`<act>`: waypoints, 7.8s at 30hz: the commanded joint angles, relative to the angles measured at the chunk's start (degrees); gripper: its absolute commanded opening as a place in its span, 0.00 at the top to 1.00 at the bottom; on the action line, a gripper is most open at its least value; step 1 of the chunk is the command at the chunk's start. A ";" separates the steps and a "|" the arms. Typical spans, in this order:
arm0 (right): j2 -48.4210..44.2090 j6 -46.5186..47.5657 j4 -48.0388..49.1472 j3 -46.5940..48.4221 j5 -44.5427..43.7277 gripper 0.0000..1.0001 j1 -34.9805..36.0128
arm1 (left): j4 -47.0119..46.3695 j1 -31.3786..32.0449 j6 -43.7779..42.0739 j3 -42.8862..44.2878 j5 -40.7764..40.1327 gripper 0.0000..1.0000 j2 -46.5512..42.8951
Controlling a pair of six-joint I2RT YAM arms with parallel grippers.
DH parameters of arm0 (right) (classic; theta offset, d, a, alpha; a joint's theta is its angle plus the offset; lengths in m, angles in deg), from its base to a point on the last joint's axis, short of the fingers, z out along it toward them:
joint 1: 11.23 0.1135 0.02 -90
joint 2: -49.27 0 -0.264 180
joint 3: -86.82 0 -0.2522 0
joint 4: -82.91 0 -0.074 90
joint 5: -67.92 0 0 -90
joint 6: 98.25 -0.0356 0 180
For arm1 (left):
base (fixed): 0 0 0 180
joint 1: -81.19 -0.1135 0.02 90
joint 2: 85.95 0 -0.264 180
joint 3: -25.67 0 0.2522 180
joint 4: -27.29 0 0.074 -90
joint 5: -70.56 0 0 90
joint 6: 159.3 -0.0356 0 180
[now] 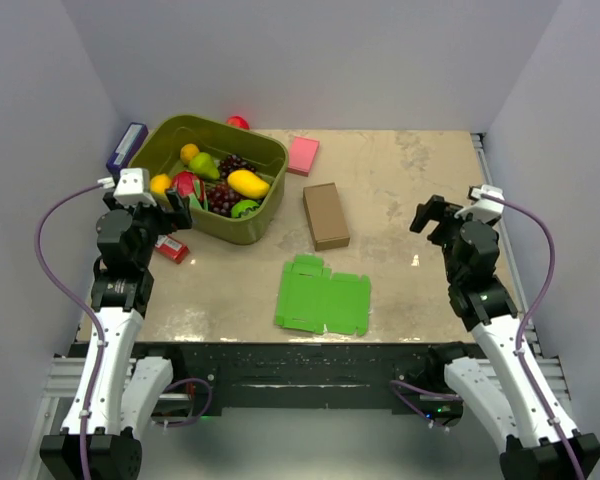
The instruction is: Fold the paper box
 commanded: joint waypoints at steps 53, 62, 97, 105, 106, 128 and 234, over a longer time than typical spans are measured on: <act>13.00 -22.00 -8.25 -19.29 37.68 0.26 4.60 | -12.30 32.40 27.87 -20.39 16.02 0.10 8.67; 16.08 -27.28 2.56 -23.16 40.83 0.28 8.64 | -26.80 36.10 38.06 -31.55 14.35 0.11 11.48; 19.69 -31.68 13.20 -28.35 40.75 0.36 9.52 | -53.79 42.69 47.74 -37.19 12.42 0.36 31.00; 18.81 -31.59 12.06 -28.17 40.14 0.33 9.61 | -52.13 43.84 47.04 -35.17 10.13 0.64 33.28; 18.28 -31.50 11.88 -28.00 40.05 0.33 9.61 | -51.69 43.84 46.34 -34.91 9.70 0.67 33.28; 8.01 -10.07 -18.53 8.01 20.88 0.16 9.70 | -11.16 33.49 14.20 -3.20 29.47 1.00 25.29; 18.45 1.11 4.23 6.19 17.99 1.00 29.91 | 1.32 23.36 -4.03 9.13 36.32 0.30 33.37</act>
